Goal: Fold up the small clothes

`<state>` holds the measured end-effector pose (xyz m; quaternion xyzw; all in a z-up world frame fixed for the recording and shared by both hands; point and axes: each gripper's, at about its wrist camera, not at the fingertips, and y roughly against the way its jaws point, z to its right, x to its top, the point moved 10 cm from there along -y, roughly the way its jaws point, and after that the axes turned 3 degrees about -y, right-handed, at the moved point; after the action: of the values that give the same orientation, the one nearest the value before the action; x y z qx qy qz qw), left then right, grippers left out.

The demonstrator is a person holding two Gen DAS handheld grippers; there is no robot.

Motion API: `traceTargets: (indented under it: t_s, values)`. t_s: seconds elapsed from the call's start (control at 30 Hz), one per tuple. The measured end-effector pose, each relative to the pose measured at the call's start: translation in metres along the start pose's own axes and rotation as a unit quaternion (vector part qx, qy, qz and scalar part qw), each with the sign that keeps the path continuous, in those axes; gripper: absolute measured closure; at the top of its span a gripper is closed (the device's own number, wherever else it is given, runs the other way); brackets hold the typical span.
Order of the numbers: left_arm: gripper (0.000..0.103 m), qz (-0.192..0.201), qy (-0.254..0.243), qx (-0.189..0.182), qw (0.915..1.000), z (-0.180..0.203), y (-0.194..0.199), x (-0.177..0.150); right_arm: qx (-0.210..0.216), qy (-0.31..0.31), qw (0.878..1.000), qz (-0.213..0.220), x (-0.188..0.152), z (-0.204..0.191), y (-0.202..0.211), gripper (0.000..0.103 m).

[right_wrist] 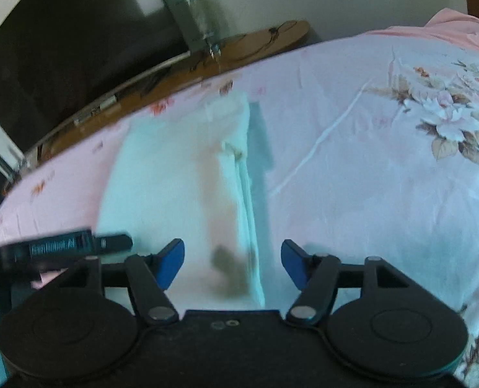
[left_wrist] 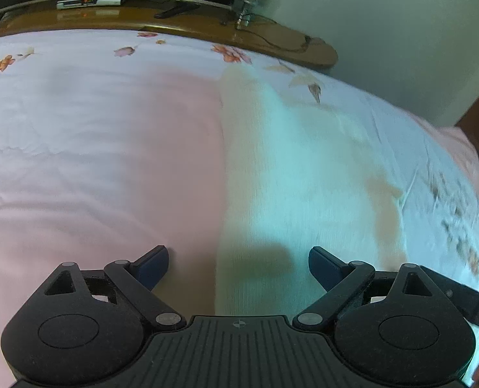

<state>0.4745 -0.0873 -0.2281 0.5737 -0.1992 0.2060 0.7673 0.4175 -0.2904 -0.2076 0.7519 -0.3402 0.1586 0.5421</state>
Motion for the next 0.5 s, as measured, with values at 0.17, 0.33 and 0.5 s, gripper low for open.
traceTargets:
  t_s: [0.17,0.33,0.5]
  values:
    - [0.01,0.014,0.017,-0.005,0.9997,-0.007,-0.004,0.023,0.016,-0.03,0.999,0.002,0.026,0.001,-0.018,0.037]
    - [0.01,0.013,0.04,-0.008,0.9991,-0.015,-0.024,0.042,0.044,-0.044,0.998,-0.014,0.047,-0.003,-0.047,0.022]
    - [0.01,-0.003,0.055,-0.034,0.9979,-0.014,-0.052,0.047,0.043,-0.053,0.997,-0.036,0.058,0.003,-0.082,0.022]
